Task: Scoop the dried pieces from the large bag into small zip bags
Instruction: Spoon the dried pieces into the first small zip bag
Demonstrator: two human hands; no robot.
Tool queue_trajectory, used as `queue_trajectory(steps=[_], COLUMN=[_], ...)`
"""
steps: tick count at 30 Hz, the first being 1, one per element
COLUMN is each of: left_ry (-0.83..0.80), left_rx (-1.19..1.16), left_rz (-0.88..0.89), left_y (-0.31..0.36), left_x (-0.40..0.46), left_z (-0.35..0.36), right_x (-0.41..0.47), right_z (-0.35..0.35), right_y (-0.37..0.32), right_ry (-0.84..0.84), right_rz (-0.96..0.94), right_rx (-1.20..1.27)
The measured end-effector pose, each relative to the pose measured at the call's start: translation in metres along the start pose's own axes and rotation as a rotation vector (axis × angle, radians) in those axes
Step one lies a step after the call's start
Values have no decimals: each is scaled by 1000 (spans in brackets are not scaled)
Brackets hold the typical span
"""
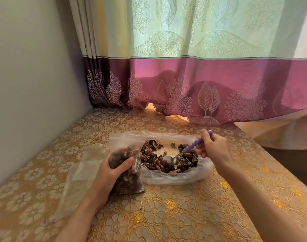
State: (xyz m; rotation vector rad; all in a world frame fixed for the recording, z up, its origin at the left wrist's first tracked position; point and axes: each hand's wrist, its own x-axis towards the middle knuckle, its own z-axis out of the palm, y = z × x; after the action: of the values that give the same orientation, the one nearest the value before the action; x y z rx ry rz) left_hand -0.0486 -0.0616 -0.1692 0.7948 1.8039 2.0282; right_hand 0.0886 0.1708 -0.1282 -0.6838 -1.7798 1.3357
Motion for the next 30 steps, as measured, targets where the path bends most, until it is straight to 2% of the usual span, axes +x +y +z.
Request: queue_trajectory(steps=[6, 11, 17, 22, 30], left_ry=[-3, -5, 5, -5, -2], left_rx=[-13, -12, -17, -4, 17], left_rz=[-12, -5, -19, -17, -19], left_y=[-2, -3, -4, -4, -4], left_x=[2, 2, 2, 2, 2], left_z=[-2, -3, -3, -3, -3], right_x=[-2, -9, -10, -4, 0], right_z=[-3, -4, -1, -10, -8], right_y=[-1, -1, -7, -9, -28], right_ry=[-20, -143, -69, 54, 109], right_rz=[161, 332, 272, 252, 158], right_rx=[155, 209, 231, 263, 341])
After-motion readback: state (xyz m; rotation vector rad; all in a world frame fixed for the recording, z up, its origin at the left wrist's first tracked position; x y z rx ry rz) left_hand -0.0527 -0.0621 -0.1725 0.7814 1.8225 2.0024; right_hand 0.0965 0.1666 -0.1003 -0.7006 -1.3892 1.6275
